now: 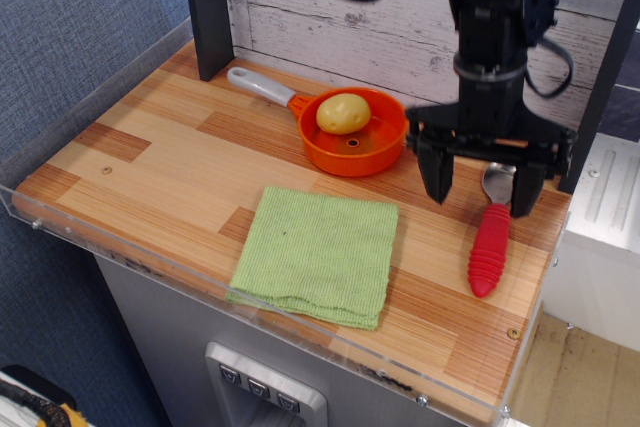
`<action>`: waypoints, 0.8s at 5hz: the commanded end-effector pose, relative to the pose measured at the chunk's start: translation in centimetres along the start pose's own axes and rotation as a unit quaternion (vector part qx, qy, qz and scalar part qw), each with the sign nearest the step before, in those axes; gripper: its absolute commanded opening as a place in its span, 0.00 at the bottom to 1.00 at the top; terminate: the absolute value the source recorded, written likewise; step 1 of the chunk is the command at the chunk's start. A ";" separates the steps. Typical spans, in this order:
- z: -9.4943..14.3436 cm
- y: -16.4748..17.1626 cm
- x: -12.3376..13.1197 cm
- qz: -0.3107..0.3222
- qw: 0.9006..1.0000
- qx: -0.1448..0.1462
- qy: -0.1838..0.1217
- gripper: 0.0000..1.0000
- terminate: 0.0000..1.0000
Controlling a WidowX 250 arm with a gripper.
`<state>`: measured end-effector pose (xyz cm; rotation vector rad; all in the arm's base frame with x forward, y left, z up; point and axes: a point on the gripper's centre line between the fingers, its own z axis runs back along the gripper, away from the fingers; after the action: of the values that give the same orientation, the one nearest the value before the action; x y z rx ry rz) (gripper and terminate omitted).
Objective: Place the spoon to the right of the napkin.
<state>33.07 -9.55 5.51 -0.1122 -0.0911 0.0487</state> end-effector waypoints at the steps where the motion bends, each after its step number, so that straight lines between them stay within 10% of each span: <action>1: 5.5 4.4 -1.2 -0.056 0.998 0.043 0.005 1.00 0.00; 4: 8.3 13.2 0.4 -0.004 0.997 0.078 -0.009 1.00 0.00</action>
<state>31.83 4.80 10.37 0.0452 -0.0573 0.0521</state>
